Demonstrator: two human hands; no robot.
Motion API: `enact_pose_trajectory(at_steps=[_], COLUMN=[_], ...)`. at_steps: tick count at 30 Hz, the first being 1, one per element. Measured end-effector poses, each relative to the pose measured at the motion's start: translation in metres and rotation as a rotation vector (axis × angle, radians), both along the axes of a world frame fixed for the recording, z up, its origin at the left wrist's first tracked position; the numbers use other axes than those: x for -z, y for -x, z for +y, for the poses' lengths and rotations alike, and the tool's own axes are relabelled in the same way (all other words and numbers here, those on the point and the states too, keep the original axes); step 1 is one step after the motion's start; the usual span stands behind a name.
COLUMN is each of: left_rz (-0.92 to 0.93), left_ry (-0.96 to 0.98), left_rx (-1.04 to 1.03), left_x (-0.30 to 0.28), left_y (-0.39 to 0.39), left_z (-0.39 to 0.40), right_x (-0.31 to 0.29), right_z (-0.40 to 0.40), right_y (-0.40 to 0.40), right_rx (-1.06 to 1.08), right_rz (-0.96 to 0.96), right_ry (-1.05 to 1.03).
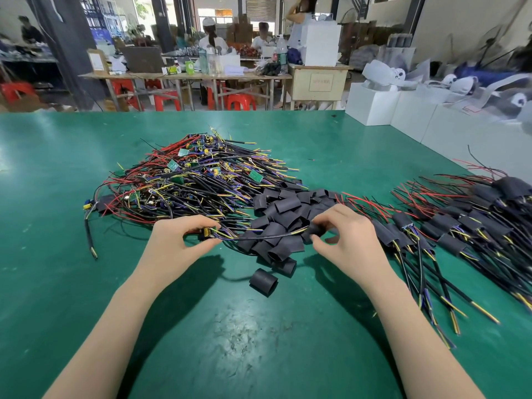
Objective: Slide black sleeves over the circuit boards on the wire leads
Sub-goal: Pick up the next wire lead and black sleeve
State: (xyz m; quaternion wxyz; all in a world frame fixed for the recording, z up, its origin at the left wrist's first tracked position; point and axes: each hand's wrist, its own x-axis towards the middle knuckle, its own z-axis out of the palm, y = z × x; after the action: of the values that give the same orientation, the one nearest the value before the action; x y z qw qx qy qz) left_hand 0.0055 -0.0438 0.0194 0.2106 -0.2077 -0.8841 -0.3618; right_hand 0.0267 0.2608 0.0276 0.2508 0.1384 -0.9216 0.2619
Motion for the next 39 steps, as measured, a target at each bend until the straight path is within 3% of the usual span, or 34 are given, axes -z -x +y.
enact_pose_trajectory(at_steps=[5, 11, 16, 27, 32, 39], left_rz=[-0.025, -0.048, -0.109, -0.189, -0.294, -0.318], left_ry=[0.037, 0.051, -0.047, -0.043, -0.291, -0.368], left_rx=[0.008, 0.046, 0.1, 0.234, 0.311, 0.343], left_x=[0.0, 0.0, -0.002, 0.006, 0.003, 0.002], left_y=[0.0, -0.002, -0.003, -0.012, -0.01, -0.011], left_z=[0.002, 0.005, 0.008, 0.037, 0.038, 0.039], right_x=[-0.003, -0.005, -0.002, 0.0, 0.002, 0.006], right_z=[-0.001, -0.012, -0.005, -0.042, -0.04, -0.045], right_y=[-0.006, -0.008, -0.002, -0.014, -0.013, -0.013], right_rx=[-0.011, -0.056, 0.001, -0.264, -0.261, -0.282], right_rz=[-0.005, 0.046, -0.049, 0.033, -0.003, 0.026], right_ry=[-0.227, -0.358, -0.417, -0.171, -0.048, -0.024])
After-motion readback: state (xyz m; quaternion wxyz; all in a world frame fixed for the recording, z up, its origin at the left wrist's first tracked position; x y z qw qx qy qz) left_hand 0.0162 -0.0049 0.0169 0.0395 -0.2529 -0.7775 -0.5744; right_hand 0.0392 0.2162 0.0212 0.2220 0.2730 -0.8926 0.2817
